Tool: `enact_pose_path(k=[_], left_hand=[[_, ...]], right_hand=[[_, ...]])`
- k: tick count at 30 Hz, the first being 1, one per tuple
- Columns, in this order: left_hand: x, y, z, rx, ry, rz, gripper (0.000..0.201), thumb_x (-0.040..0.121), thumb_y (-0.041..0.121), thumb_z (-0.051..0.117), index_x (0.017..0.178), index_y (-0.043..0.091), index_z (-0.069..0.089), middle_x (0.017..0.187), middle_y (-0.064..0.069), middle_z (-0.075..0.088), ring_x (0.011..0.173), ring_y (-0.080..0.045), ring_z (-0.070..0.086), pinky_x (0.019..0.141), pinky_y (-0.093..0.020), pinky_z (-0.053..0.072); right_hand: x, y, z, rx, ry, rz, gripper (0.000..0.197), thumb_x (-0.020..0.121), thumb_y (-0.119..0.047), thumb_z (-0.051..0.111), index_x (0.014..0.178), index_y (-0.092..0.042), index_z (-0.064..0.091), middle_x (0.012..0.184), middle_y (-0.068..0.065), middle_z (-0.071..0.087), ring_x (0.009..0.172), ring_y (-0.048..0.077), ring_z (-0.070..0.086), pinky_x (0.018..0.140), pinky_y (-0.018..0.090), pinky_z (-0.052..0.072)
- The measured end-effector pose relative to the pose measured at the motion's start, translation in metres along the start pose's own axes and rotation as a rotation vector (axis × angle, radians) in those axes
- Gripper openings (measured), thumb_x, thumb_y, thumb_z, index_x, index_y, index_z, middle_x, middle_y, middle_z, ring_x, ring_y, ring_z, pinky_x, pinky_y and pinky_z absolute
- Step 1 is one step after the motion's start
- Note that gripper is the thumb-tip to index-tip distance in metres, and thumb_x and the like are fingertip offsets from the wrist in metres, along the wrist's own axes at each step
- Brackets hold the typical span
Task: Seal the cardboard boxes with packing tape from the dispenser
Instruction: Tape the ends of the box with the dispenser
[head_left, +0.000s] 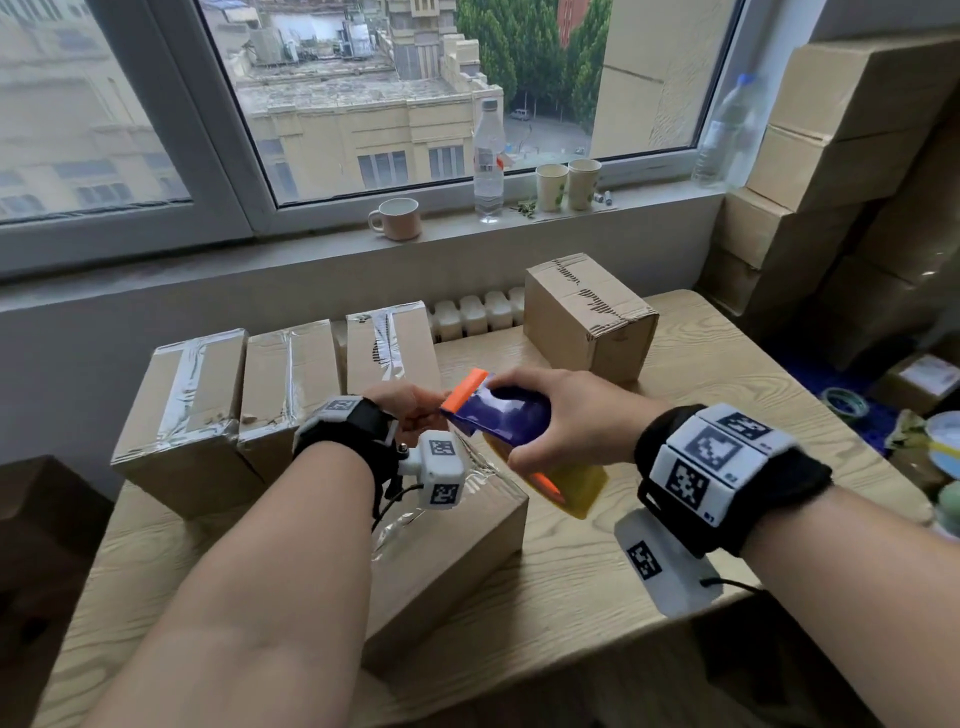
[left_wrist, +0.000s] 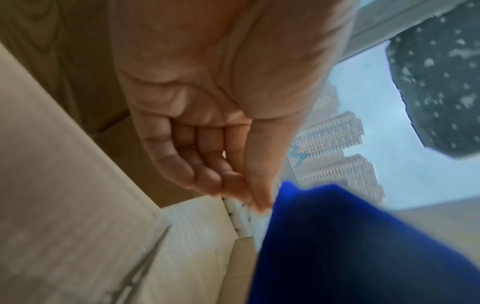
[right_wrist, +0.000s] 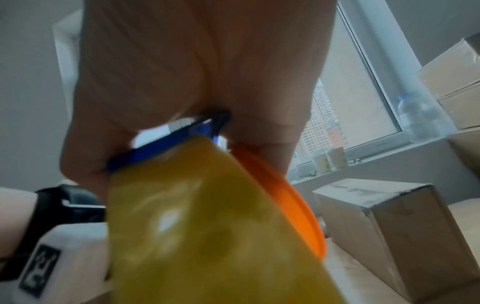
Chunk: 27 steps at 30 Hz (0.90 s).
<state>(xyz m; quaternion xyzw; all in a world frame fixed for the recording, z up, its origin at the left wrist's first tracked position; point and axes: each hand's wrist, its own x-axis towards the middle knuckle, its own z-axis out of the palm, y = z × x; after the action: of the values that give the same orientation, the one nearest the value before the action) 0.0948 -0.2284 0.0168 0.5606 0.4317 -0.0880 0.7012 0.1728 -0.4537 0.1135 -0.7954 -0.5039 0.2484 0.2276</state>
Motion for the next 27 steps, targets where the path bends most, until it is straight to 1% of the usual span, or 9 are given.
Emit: enact_pose_path(k=[2, 4, 6, 8, 10, 12, 17, 22, 27], left_hand=[[0.008, -0.001, -0.002, 0.033, 0.066, 0.024, 0.042, 0.097, 0.02, 0.049, 0.057, 0.008, 0.053, 0.038, 0.001, 0.039, 0.029, -0.007, 0.033, 0.034, -0.015, 0.024], [0.016, -0.004, -0.004, 0.148, 0.216, 0.12, 0.035, 0.093, 0.016, 0.061, 0.06, 0.008, 0.05, 0.035, 0.003, 0.038, 0.026, -0.007, 0.03, 0.03, -0.01, 0.022], [0.019, -0.008, -0.002, 0.232, 0.31, 0.219, 0.025, 0.083, 0.009, 0.072, 0.061, 0.007, 0.061, 0.034, 0.003, 0.046, 0.025, -0.006, 0.036, 0.031, -0.01, 0.027], [0.023, -0.015, 0.006, 0.3, 0.341, 0.27, 0.01, 0.076, 0.005, 0.078, 0.07, 0.004, 0.07, 0.038, 0.004, 0.054, 0.03, -0.004, 0.045, 0.037, -0.011, 0.038], [0.028, -0.02, 0.014, 0.382, 0.375, 0.292, 0.009, 0.072, 0.009, 0.082, 0.072, 0.005, 0.074, 0.05, 0.0, 0.064, 0.045, -0.009, 0.057, 0.058, -0.021, 0.053], [0.033, -0.021, 0.017, 0.448, 0.414, 0.304, 0.01, 0.07, 0.017, 0.084, 0.072, 0.011, 0.076, 0.067, -0.005, 0.071, 0.062, -0.015, 0.062, 0.076, -0.032, 0.057], [0.028, -0.02, 0.018, 0.662, 0.503, 0.355, 0.013, 0.074, 0.031, 0.081, 0.082, 0.02, 0.077, 0.081, 0.003, 0.07, 0.08, -0.013, 0.064, 0.075, -0.024, 0.049], [0.029, -0.028, 0.02, 0.667, 0.566, 0.366, 0.011, 0.075, 0.033, 0.08, 0.08, 0.024, 0.076, 0.082, 0.006, 0.071, 0.08, -0.011, 0.064, 0.074, -0.028, 0.051], [0.031, -0.033, 0.018, 0.685, 0.588, 0.381, 0.011, 0.075, 0.037, 0.078, 0.078, 0.026, 0.075, 0.079, 0.008, 0.07, 0.08, -0.01, 0.063, 0.076, -0.029, 0.052]], right_hand=[[-0.003, -0.002, -0.001, -0.093, -0.062, 0.031, 0.072, 0.066, -0.034, 0.079, 0.132, -0.039, 0.048, 0.116, -0.014, 0.058, 0.1, 0.008, 0.057, 0.09, 0.025, 0.05], [-0.007, 0.0, -0.006, -0.115, -0.134, 0.086, 0.066, 0.068, -0.035, 0.077, 0.128, -0.04, 0.05, 0.109, -0.015, 0.058, 0.092, 0.006, 0.057, 0.081, 0.023, 0.051], [-0.011, 0.002, -0.009, -0.146, -0.203, 0.129, 0.063, 0.071, -0.036, 0.074, 0.129, -0.04, 0.051, 0.106, -0.015, 0.058, 0.088, 0.005, 0.057, 0.074, 0.021, 0.049], [-0.012, 0.004, -0.009, -0.203, -0.254, 0.159, 0.064, 0.073, -0.038, 0.073, 0.132, -0.037, 0.05, 0.105, -0.014, 0.055, 0.09, 0.009, 0.055, 0.072, 0.021, 0.044], [-0.012, 0.004, -0.003, -0.245, -0.281, 0.189, 0.065, 0.072, -0.041, 0.073, 0.132, -0.035, 0.049, 0.104, -0.013, 0.055, 0.091, 0.01, 0.055, 0.071, 0.022, 0.043], [-0.011, 0.006, 0.004, -0.251, -0.279, 0.205, 0.064, 0.071, -0.043, 0.073, 0.13, -0.034, 0.049, 0.104, -0.011, 0.056, 0.09, 0.012, 0.056, 0.071, 0.024, 0.046], [-0.006, 0.006, 0.012, -0.229, -0.281, 0.223, 0.062, 0.072, -0.043, 0.071, 0.129, -0.033, 0.048, 0.106, -0.008, 0.057, 0.09, 0.013, 0.055, 0.066, 0.023, 0.045], [-0.001, 0.005, 0.017, -0.239, -0.292, 0.232, 0.066, 0.071, -0.043, 0.072, 0.132, -0.032, 0.046, 0.112, -0.005, 0.057, 0.093, 0.015, 0.054, 0.077, 0.027, 0.049], [0.005, 0.006, 0.022, -0.249, -0.305, 0.244, 0.069, 0.072, -0.044, 0.072, 0.134, -0.031, 0.044, 0.11, -0.005, 0.054, 0.094, 0.017, 0.051, 0.076, 0.027, 0.046]])
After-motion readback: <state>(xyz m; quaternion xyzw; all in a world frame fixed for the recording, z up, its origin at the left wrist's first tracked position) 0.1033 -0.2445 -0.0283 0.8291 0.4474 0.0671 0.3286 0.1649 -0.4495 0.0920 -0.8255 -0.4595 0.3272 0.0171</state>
